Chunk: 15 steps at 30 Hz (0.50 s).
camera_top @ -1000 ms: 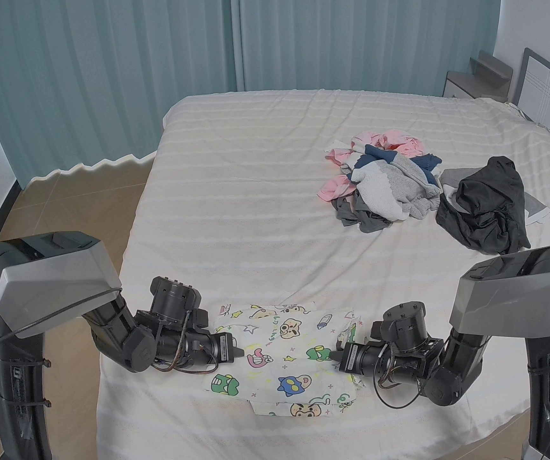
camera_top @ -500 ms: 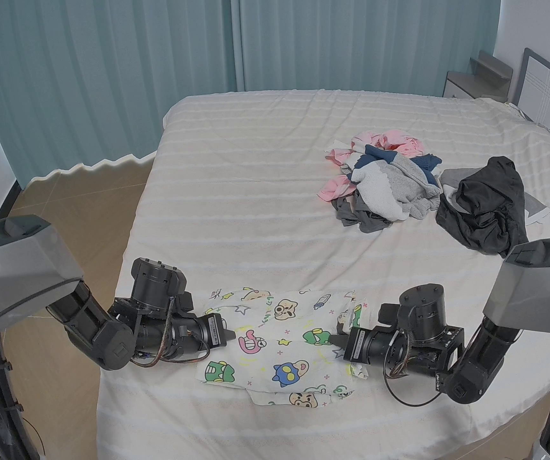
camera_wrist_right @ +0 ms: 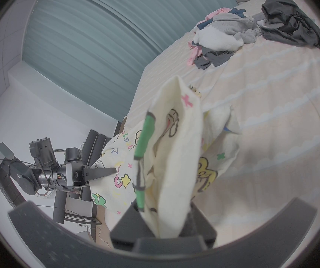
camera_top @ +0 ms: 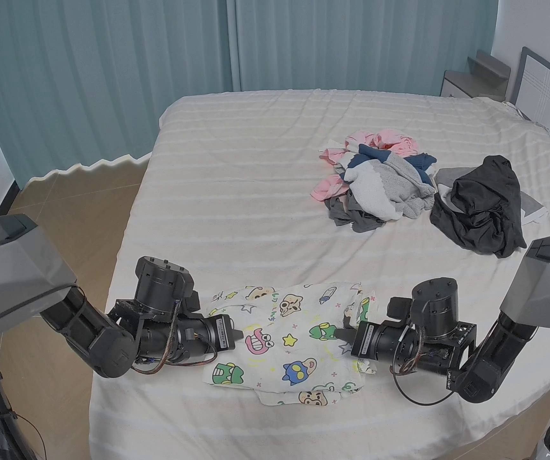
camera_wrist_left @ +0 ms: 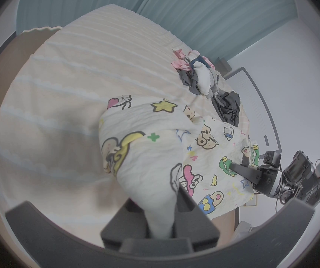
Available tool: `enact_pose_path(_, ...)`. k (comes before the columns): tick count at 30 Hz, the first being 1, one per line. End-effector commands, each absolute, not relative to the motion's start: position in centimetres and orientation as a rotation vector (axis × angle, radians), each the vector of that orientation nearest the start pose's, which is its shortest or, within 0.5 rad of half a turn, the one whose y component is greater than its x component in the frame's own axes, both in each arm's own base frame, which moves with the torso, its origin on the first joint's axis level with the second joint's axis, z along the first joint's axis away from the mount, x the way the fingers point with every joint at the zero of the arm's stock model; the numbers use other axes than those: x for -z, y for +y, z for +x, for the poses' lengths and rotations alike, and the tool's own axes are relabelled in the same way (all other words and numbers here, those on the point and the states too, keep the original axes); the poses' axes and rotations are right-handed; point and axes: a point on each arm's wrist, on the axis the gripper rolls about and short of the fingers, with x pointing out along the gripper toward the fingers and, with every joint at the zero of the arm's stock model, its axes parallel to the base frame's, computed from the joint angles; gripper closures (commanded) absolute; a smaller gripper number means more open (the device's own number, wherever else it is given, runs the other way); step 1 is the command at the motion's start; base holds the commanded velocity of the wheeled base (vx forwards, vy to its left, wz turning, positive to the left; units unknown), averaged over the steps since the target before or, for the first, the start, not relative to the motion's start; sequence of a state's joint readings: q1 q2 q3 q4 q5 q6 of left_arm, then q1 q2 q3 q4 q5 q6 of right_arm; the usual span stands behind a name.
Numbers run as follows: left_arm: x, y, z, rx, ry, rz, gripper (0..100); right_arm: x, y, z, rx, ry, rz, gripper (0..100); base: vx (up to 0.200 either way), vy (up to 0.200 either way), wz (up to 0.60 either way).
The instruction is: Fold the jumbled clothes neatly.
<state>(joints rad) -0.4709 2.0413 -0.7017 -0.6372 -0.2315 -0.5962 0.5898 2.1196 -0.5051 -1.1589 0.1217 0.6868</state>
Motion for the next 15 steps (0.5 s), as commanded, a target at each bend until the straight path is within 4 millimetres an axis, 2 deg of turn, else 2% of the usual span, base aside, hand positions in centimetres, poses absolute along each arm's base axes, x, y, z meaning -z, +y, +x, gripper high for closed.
enact_pose_path(1, -5.1, -15.7, 28.9, 0.451, 0.879, -0.459, 100, -3.5, 17.7, 26.2, -0.512, 0.662, 0.542, 100, 0.0, -0.2, 0.0)
enact_pose_path(15, -5.7, -16.7, 29.4, 0.476, 0.856, -0.467, 100, -3.7, 17.0, 26.6, -0.49, 0.648, 0.551, 100, 0.0, -0.2, 0.0)
